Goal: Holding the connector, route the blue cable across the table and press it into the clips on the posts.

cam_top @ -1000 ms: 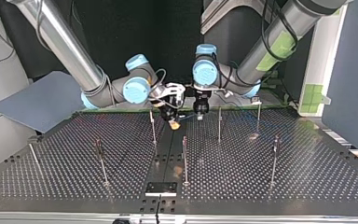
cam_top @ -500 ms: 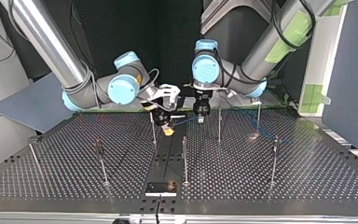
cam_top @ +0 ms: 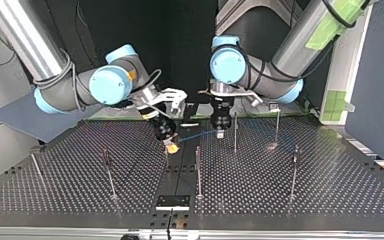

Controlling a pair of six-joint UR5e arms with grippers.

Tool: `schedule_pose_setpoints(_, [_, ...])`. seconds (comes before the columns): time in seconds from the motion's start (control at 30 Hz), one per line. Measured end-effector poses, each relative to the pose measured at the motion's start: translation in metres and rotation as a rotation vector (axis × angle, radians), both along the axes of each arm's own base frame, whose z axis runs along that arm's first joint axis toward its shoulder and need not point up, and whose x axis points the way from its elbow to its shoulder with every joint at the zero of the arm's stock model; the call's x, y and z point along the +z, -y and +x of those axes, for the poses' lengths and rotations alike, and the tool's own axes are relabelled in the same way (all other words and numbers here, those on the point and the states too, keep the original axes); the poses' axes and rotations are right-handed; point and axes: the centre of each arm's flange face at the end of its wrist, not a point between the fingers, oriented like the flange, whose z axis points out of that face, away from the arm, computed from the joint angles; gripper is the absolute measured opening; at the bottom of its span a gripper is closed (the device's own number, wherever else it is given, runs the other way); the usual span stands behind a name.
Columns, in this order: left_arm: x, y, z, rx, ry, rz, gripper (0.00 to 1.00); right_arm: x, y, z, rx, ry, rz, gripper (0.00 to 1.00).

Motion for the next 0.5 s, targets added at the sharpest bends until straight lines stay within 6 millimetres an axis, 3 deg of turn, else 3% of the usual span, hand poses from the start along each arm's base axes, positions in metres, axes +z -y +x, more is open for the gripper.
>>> schedule_pose_setpoints(0.23, [0.039,-0.005,-0.01,0.0,0.066,-0.026,0.0,0.043,-0.014,-0.011,-0.001,0.034,-0.043,0.02])
schedule_pose_setpoints(0.5, [0.099,-0.009,-0.018,-0.023,0.185,-0.079,0.0,0.059,-0.019,-0.015,-0.005,0.048,-0.06,0.02])
